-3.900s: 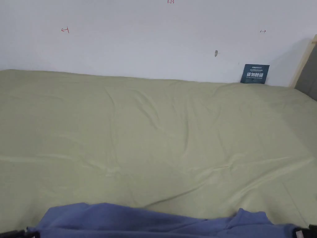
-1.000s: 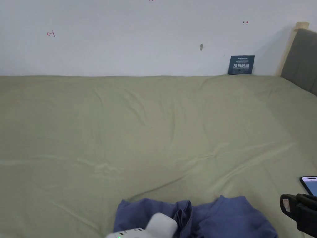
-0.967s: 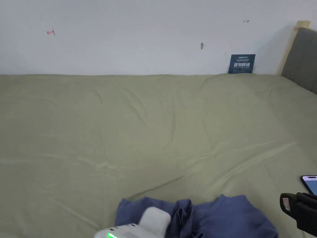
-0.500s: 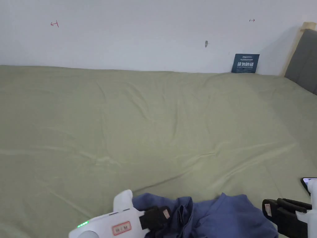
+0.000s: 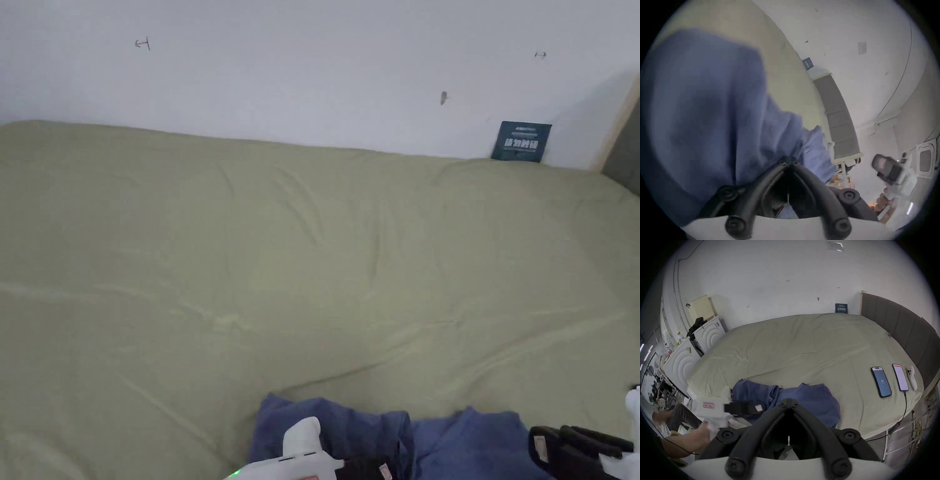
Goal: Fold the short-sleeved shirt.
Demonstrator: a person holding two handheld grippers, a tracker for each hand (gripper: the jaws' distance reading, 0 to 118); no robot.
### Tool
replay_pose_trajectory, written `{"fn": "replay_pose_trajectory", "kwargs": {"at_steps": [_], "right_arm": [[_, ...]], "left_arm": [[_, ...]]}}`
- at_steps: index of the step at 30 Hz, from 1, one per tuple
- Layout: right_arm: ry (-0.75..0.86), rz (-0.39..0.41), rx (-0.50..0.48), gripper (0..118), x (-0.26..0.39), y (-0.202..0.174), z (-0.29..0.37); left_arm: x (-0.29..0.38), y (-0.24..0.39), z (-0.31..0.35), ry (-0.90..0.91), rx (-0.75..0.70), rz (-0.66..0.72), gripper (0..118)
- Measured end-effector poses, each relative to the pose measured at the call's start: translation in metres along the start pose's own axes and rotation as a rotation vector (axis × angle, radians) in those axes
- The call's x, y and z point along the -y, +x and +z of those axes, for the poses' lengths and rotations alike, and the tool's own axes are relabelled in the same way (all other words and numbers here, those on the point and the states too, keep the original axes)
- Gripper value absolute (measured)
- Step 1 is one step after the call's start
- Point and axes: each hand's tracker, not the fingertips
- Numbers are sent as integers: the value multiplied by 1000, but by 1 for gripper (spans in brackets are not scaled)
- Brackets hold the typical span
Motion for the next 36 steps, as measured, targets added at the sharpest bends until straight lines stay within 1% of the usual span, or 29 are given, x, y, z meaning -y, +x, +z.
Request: {"fn": "replay_pose_trajectory", "kwargs": {"at_steps": [1, 2, 3, 5, 6, 8, 10, 12, 13, 14, 16, 17, 18, 19, 20, 22, 23, 24, 26, 28, 29, 32, 34, 36], "right_arm": [[0, 3, -3, 0, -1, 0, 0], [-1, 11, -4, 0, -3, -1, -1], [0, 18, -2, 0, -4, -3, -1], [4, 28, -2, 0, -8, -2, -1], [9, 29, -4, 0, -9, -2, -2], [16, 29, -11, 0, -10, -1, -2], [20, 27, -13, 0, -11, -1, -1], [22, 30, -12, 0, -12, 0, -1], [23, 31, -12, 0, -12, 1, 0], [23, 29, -11, 0, -12, 2, 1], [25, 25, -8, 0, -11, 3, 3], [25, 22, -7, 0, -11, 5, 4], [24, 18, -6, 0, -11, 7, 4], [22, 16, -5, 0, -12, 7, 5], [17, 14, 0, 0, -12, 7, 4], [11, 17, 10, 0, -12, 8, 5], [12, 18, 14, 0, -11, 9, 6], [12, 18, 16, 0, -11, 10, 7], [9, 20, 19, 0, -12, 12, 9], [9, 29, 30, 0, -13, 13, 10], [8, 36, 33, 0, -14, 13, 10], [14, 40, 27, 0, -16, 13, 7], [10, 42, 11, 0, -18, 10, 2], [4, 62, -1, 0, -20, 5, -3]], "left_arm": [[-9, 4, 14, 27, 54, -23, 2], [-23, 6, 31, 39, 85, -46, 6], [-37, 6, 47, 39, 92, -64, 26], [-60, -1, 77, 44, 37, -85, 82], [-69, 1, 96, 46, -6, -85, 103], [-80, -17, 116, 58, -80, -46, 103], [-84, -33, 122, 16, -111, 8, 103], [-81, -51, 119, -42, -121, 106, 103], [-76, -58, 113, -71, -114, 146, 102], [-66, -52, 103, -92, -106, 167, 102], [-54, -51, 98, -30, -2, 146, 101], [-52, -48, 93, -11, 26, 144, 97], [-53, -51, 85, -16, 29, 159, 80], [-51, -49, 80, -13, 22, 171, 47], [-48, -47, 74, -5, -14, 185, 10], [-52, -57, 64, 7, -146, 180, 10], [-50, -62, 66, 21, -130, 199, 10], [-49, -64, 69, 40, -63, 224, 10], [-54, -61, 84, 62, -119, 178, 10], [-60, -55, 100, 41, -147, 146, 10], [-64, -51, 113, 56, -199, 144, 10], [-80, -40, 161, 129, -259, 118, 10], [-92, -29, 197, 191, -353, 109, 10], [-101, -18, 231, 256, -454, 65, 10]]}}
